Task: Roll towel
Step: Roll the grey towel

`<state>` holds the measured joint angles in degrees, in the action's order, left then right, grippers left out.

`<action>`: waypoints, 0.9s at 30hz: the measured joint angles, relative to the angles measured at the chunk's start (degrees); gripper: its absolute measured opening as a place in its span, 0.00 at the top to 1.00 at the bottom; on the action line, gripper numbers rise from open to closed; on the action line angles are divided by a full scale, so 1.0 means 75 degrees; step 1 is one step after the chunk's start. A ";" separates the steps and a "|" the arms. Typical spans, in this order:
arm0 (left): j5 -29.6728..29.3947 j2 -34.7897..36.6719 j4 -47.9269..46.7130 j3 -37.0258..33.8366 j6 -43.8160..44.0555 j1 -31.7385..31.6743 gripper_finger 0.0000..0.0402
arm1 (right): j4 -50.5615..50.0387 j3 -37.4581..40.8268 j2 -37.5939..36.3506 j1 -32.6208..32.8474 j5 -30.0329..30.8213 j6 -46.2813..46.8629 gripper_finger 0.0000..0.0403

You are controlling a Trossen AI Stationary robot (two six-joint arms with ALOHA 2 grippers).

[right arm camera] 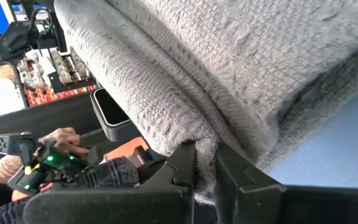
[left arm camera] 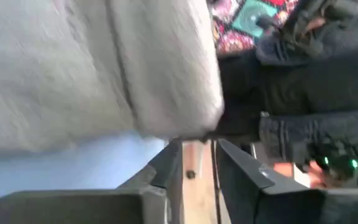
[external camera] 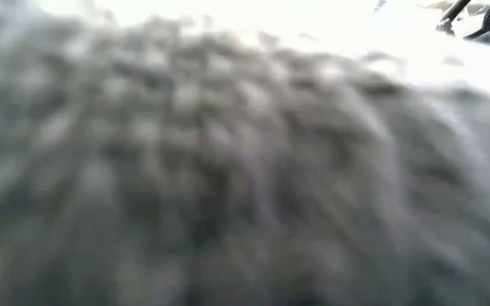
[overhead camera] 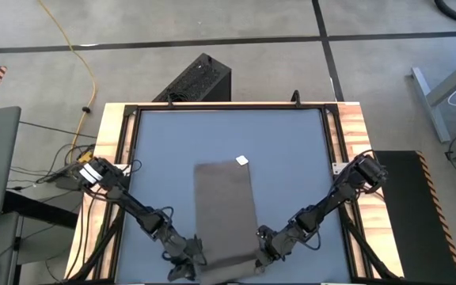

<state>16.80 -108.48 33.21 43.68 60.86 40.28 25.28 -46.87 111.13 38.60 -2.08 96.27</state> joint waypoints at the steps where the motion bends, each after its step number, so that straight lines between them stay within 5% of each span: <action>1: 0.0102 0.0082 -0.0125 -0.0011 0.0009 0.0020 0.78 | -0.0030 0.0000 0.0000 -0.0021 0.0002 0.0005 0.88; 7: -0.0140 0.0836 -0.1031 -0.0067 0.0109 0.0072 0.78 | -0.0109 0.0000 0.0000 -0.0163 0.0005 0.0012 0.88; 14: -0.3303 0.1769 -0.0458 0.0245 -0.1750 0.0377 0.87 | -0.0163 0.0000 0.0000 -0.0353 0.0155 0.0047 0.88; 17: -0.4024 0.1600 -0.0921 0.0688 -0.2173 0.0379 0.92 | -0.0235 0.0006 0.0000 -0.0493 0.0273 0.0047 0.88; 27: -0.2482 -0.0251 -0.1222 0.1908 -0.2120 -0.0101 1.00 | -0.0386 0.0002 0.0000 -0.0490 0.0498 0.0100 0.88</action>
<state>-1.82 -110.36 24.05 57.99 44.96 39.52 22.39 -46.86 111.13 34.93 1.65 97.02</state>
